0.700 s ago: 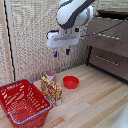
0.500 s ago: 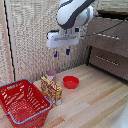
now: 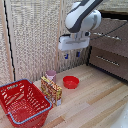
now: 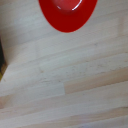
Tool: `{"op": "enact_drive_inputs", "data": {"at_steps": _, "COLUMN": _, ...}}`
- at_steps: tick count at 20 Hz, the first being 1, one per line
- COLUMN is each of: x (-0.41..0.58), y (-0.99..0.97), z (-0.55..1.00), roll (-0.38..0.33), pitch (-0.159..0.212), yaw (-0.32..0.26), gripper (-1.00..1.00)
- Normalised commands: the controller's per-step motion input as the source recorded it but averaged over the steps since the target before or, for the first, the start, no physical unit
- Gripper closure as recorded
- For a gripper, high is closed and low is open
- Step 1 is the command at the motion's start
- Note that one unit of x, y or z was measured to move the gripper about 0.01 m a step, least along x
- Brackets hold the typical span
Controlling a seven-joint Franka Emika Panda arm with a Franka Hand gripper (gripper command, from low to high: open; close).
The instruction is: Move your gripper in the direction of the red bowl and clutch it softly. Cautiously raise the red bowl up from the surface. Hover the red bowl above the basket and gently bring it down inside. Let go of the gripper's grasp when the red bowl is within the basket.
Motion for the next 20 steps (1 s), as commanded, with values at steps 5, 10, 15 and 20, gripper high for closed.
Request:
{"op": "enact_drive_inputs", "data": {"at_steps": 5, "x": -0.122, "y": -0.32, "z": -0.36, "roll": 0.018, "pitch": 0.034, "yaw": -0.073, "gripper": -1.00}}
{"op": "enact_drive_inputs", "data": {"at_steps": 10, "x": -0.060, "y": -0.19, "z": -0.47, "roll": 0.001, "pitch": 0.058, "yaw": -0.096, "gripper": -1.00}}
{"op": "enact_drive_inputs", "data": {"at_steps": 15, "x": 0.000, "y": -0.13, "z": -0.56, "roll": 0.000, "pitch": 0.012, "yaw": -0.084, "gripper": -1.00}}
{"op": "enact_drive_inputs", "data": {"at_steps": 20, "x": 0.000, "y": -0.11, "z": -0.50, "roll": 0.000, "pitch": 0.000, "yaw": -0.058, "gripper": -1.00}}
